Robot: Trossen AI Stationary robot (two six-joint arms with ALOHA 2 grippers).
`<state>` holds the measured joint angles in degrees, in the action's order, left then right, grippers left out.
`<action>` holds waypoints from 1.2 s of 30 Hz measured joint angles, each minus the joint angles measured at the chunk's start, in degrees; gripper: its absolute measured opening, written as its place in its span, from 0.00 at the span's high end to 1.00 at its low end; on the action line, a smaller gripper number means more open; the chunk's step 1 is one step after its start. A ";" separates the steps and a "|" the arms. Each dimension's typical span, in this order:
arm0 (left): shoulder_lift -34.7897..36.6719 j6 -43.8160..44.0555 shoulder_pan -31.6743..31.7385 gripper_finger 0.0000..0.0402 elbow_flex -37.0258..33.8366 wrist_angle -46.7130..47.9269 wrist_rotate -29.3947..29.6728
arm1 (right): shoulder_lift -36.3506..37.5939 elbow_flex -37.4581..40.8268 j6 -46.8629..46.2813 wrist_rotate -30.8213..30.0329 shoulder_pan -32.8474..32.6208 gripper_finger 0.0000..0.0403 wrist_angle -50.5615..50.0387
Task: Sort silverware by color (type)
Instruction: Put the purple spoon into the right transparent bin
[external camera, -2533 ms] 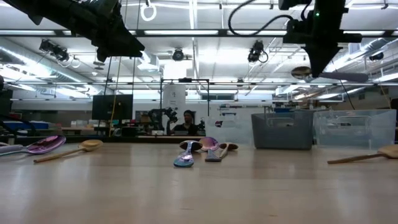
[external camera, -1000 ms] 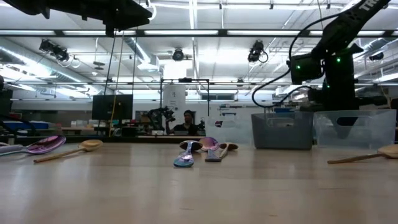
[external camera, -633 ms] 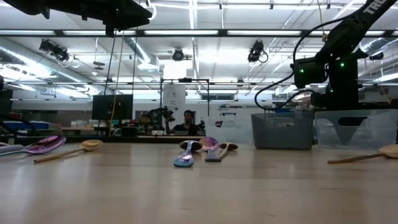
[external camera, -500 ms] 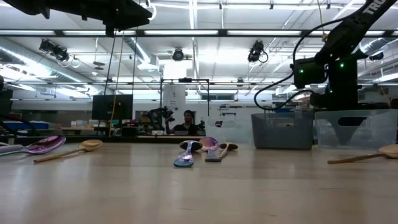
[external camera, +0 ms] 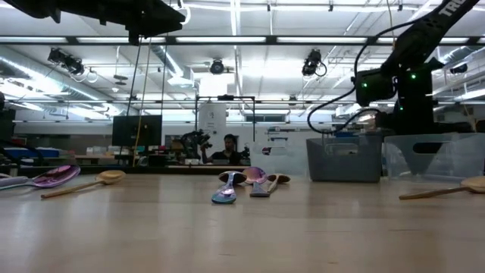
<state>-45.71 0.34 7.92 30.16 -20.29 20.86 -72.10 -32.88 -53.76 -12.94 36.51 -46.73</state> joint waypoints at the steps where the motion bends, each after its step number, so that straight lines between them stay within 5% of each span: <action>1: 0.00 0.00 0.00 0.65 -0.01 0.00 0.00 | 0.00 -0.77 0.16 -0.04 0.00 0.82 -0.80; 12: -0.01 -0.02 0.00 0.65 -0.05 0.11 0.00 | 0.00 -9.07 1.70 -0.73 -2.77 0.82 -9.00; 36: -0.02 0.31 -0.01 0.65 -0.05 0.20 0.00 | 0.07 -21.47 -11.74 -2.83 -26.57 0.82 -17.96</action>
<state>-45.73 0.64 7.91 30.11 -20.10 20.86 -72.03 -54.35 -65.50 -15.78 9.95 -64.68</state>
